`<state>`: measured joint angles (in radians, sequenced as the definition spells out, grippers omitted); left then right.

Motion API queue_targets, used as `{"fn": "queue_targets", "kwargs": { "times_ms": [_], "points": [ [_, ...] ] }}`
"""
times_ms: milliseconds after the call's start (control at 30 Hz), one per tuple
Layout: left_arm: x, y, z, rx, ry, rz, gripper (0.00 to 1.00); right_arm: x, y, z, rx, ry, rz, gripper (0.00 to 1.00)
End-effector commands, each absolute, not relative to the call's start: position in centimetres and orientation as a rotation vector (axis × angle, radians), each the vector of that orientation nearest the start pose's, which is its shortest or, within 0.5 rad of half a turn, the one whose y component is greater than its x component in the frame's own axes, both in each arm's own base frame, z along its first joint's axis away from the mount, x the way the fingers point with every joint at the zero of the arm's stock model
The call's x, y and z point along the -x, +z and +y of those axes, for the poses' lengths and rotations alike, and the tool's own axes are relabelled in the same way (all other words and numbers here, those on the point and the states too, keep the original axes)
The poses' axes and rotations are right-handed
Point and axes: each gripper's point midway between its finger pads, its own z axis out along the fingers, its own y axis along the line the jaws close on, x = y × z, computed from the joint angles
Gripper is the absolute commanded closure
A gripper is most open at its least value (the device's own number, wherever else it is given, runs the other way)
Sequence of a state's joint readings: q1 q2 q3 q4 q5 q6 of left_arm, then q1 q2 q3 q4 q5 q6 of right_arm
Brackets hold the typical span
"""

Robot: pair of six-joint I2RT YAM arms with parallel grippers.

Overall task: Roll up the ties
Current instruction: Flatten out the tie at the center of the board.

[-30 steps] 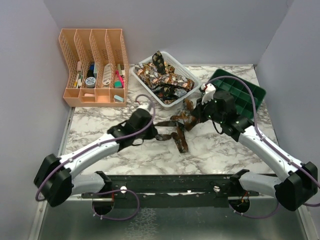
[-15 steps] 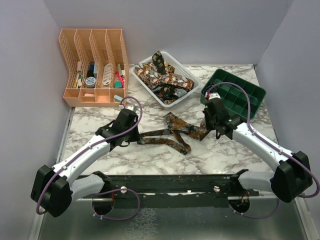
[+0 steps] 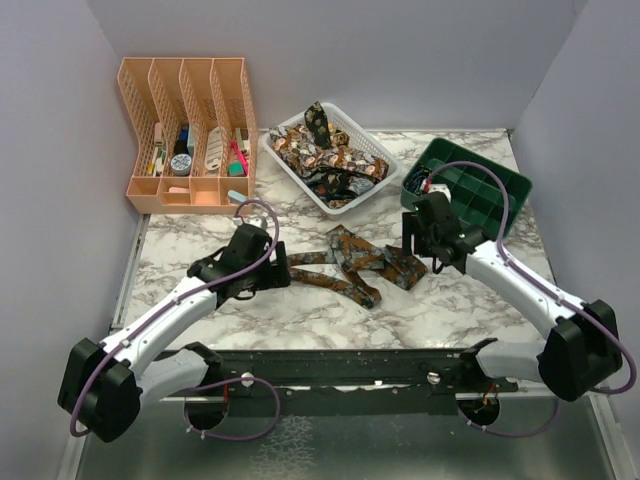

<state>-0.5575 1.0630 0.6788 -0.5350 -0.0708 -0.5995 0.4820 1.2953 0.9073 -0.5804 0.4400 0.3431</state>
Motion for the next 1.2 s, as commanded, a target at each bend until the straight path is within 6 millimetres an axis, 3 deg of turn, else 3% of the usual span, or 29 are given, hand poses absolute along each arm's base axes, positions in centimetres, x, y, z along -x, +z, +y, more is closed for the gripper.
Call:
{"fn": "queue_targets", "kwargs": {
  "times_ms": [0,100,167,367,600,833,1067,1167],
  "points": [
    [-21.2,9.8,-15.1,0.143,-0.460,2.508,0.08,-28.3,13.4,17.3,0.159,0.466,2.368,0.26],
    [-20.7,10.2,-16.8,0.144,-0.596,2.515,0.07,-26.5,12.2,21.1,0.128,0.769,2.423,0.30],
    [-20.2,10.2,-17.9,0.169,-0.681,2.533,0.07,-26.0,10.4,21.6,0.036,0.808,2.485,0.31],
    [-19.1,9.5,-20.7,0.288,-0.918,2.523,0.09,-26.2,7.1,19.5,-0.162,0.644,2.564,0.30],
    [-19.8,7.7,-21.5,0.332,-0.923,2.528,0.09,-27.2,6.4,16.2,-0.097,0.372,2.564,0.29],
    [-21.3,7.4,-22.7,0.362,-0.952,2.499,0.10,-27.1,5.7,15.2,-0.001,0.271,2.602,0.30],
    [-21.6,6.5,-22.9,0.369,-0.950,2.510,0.13,-27.7,4.9,9.1,-0.126,-0.220,2.607,0.30],
    [-21.5,6.5,-22.7,0.354,-0.937,2.512,0.13,-27.5,5.3,8.1,-0.189,-0.268,2.574,0.30]
  ]
}}
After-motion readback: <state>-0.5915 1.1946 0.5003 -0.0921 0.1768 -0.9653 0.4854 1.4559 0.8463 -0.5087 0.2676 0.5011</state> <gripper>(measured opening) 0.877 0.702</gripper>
